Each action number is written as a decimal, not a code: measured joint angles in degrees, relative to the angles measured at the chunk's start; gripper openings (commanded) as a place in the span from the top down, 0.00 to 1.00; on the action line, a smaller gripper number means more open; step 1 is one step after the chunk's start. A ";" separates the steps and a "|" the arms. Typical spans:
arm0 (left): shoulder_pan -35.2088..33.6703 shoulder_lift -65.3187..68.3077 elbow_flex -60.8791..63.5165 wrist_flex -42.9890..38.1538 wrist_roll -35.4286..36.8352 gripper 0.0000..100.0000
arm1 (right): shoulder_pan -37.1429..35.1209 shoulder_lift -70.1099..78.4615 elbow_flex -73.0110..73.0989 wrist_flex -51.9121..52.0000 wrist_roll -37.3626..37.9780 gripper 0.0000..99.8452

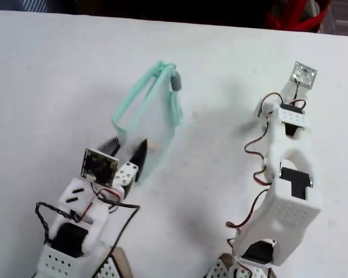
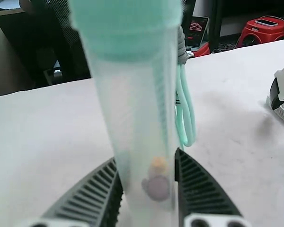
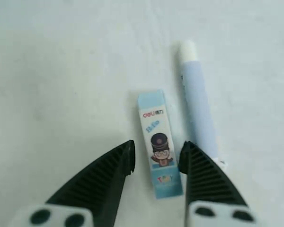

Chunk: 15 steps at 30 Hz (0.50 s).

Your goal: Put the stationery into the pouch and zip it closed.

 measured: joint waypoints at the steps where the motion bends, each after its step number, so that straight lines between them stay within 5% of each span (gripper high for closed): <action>1: 0.00 0.00 0.00 0.00 0.00 0.87 | 0.00 0.00 0.00 0.00 0.00 0.92; 15: 0.00 0.00 0.00 0.00 0.00 0.88 | 0.09 0.00 0.00 0.00 5.27 0.97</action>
